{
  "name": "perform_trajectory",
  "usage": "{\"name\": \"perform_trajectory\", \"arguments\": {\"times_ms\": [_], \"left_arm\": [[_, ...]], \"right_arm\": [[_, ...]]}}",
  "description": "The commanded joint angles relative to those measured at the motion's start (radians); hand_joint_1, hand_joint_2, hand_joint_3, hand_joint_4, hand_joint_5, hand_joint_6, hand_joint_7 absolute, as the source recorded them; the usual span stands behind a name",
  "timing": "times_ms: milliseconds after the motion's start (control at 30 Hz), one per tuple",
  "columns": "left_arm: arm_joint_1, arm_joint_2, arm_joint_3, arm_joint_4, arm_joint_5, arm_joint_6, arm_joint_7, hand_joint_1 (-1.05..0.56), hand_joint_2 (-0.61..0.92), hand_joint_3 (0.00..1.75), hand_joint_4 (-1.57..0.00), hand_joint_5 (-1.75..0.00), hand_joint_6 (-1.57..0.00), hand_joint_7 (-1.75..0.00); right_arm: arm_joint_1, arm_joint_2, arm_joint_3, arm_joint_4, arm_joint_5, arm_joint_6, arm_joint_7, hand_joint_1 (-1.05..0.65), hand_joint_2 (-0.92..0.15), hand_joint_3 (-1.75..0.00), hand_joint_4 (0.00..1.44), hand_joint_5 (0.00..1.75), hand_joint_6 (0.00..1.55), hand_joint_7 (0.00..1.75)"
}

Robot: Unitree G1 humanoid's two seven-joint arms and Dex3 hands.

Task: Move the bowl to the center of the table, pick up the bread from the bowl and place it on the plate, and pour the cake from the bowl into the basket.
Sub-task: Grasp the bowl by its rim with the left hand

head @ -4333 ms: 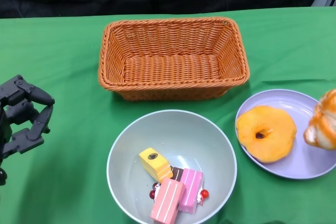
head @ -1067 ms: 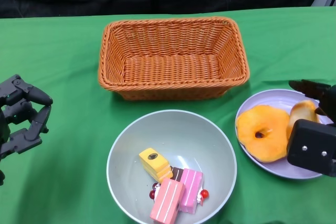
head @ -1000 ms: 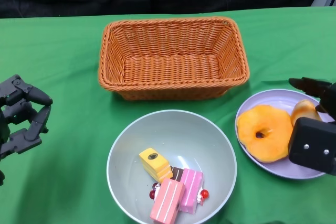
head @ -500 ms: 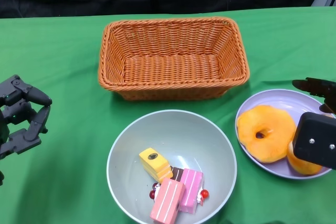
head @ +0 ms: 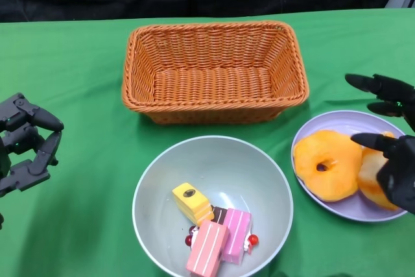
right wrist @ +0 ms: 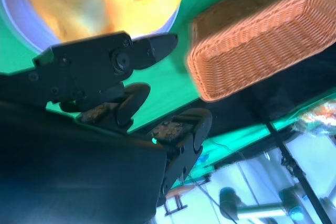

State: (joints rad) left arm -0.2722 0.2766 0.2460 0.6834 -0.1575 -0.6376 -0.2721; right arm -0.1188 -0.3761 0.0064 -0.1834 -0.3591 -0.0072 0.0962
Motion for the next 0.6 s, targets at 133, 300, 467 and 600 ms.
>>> {"name": "perform_trajectory", "arguments": {"times_ms": [133, 300, 467, 600], "left_arm": [[0.008, 0.017, 0.006, -0.004, 0.001, -0.008, 0.001, -0.21, 0.67, 0.89, -0.76, -1.75, -0.68, -1.46], [0.008, 0.017, 0.005, -0.005, 0.004, -0.004, 0.004, -0.21, 0.66, 0.89, -0.76, -1.75, -0.68, -1.47], [0.008, 0.02, 0.001, -0.003, 0.003, 0.0, -0.006, -0.21, 0.66, 0.89, -0.76, -1.73, -0.67, -1.47], [0.015, 0.04, -0.019, -0.019, 0.032, -0.038, -0.026, -0.17, 0.67, 0.84, -0.77, -1.58, -0.71, -1.28]], "right_arm": [[0.033, 0.117, -0.06, 0.059, 0.294, -0.228, 0.016, -0.15, -0.89, -0.21, 0.92, 0.53, 0.98, 0.15], [0.056, 0.136, -0.056, 0.044, 0.398, -0.248, 0.08, -0.13, -0.63, -0.8, 0.84, 1.06, 1.0, 0.57], [0.099, 0.161, -0.06, -0.018, 0.528, -0.148, 0.131, -0.15, -0.58, -0.92, 0.82, 1.42, 0.81, 1.09], [0.139, 0.176, -0.073, -0.054, 0.643, -0.057, 0.169, -0.14, -0.59, -0.97, 0.77, 1.6, 0.73, 1.29]]}}
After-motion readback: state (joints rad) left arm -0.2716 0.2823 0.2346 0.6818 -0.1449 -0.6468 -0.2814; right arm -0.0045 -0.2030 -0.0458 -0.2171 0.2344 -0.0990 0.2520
